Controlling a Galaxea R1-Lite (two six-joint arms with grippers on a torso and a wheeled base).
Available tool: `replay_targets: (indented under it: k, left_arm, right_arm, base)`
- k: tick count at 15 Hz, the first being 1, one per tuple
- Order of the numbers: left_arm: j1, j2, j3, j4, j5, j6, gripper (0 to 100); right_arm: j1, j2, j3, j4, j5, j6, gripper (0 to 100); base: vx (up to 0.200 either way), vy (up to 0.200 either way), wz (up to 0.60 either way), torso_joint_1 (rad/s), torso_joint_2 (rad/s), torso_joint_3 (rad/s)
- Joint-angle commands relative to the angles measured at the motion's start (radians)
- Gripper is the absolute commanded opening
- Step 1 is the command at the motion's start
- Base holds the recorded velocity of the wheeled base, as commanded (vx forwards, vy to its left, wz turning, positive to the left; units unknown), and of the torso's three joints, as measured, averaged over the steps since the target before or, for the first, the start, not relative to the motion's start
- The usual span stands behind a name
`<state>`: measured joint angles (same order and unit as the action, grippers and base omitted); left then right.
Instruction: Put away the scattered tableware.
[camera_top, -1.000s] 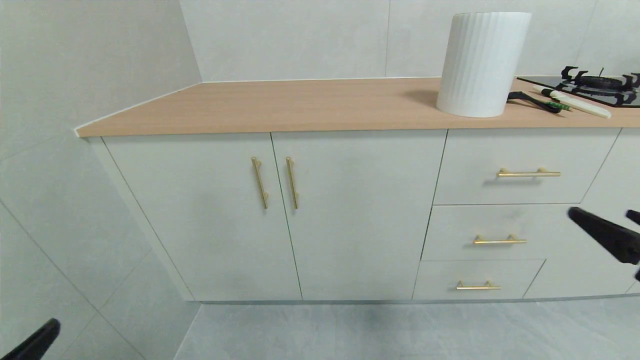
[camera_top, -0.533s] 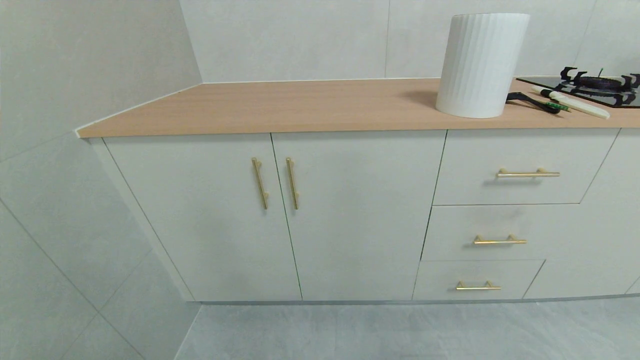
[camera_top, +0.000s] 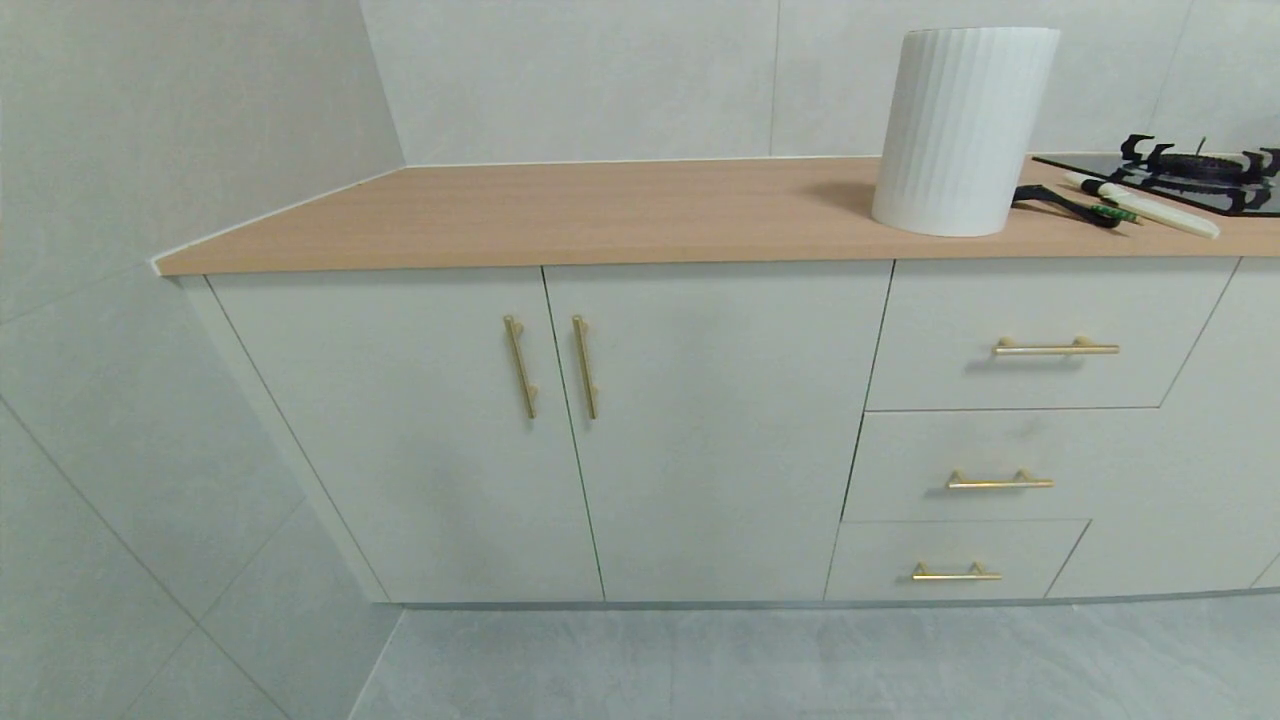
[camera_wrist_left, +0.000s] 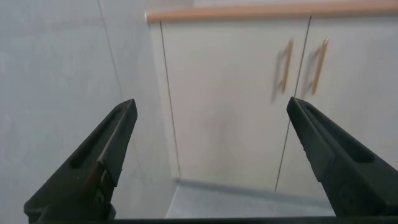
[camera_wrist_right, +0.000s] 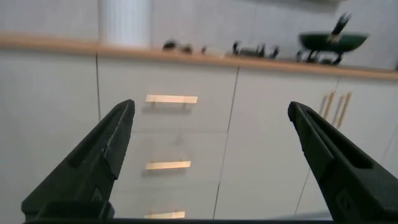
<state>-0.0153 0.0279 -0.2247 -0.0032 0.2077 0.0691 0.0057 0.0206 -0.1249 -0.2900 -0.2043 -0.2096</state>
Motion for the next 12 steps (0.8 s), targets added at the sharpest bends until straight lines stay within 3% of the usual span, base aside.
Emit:
replay_targets:
  k: [1, 5, 8, 9, 12]
  left_arm:
    - [0.009, -0.028, 0.076, -0.003, -0.007, 0.003, 100]
    - [0.009, -0.028, 0.225, -0.044, -0.042, 0.001, 100]
    - [0.009, -0.028, 0.225, -0.032, -0.132, -0.046, 100]
    - [0.009, -0.028, 0.225, 0.009, -0.188, -0.049, 100]
    - [0.009, -0.028, 0.225, 0.002, -0.198, -0.054, 100]
  right_arm:
    - [-0.003, -0.021, 0.117, 0.008, 0.025, 0.010, 100]
    - [-0.003, -0.021, 0.123, 0.233, 0.115, 0.131, 100]
    - [-0.003, -0.019, 0.123, 0.288, 0.203, 0.194, 100]
    - [-0.004, -0.019, 0.122, 0.293, 0.204, 0.194, 100]
    - [-0.003, -0.021, 0.123, 0.288, 0.207, 0.193, 100]
  base:
    - [0.000, 0.000, 0.00, 0.000, 0.00, 0.000]
    - [0.000, 0.000, 0.00, 0.000, 0.00, 0.000]
    - [0.000, 0.000, 0.00, 0.000, 0.00, 0.000]
    - [0.000, 0.000, 0.00, 0.000, 0.00, 0.000]
    - [0.000, 0.000, 0.00, 0.000, 0.00, 0.000]
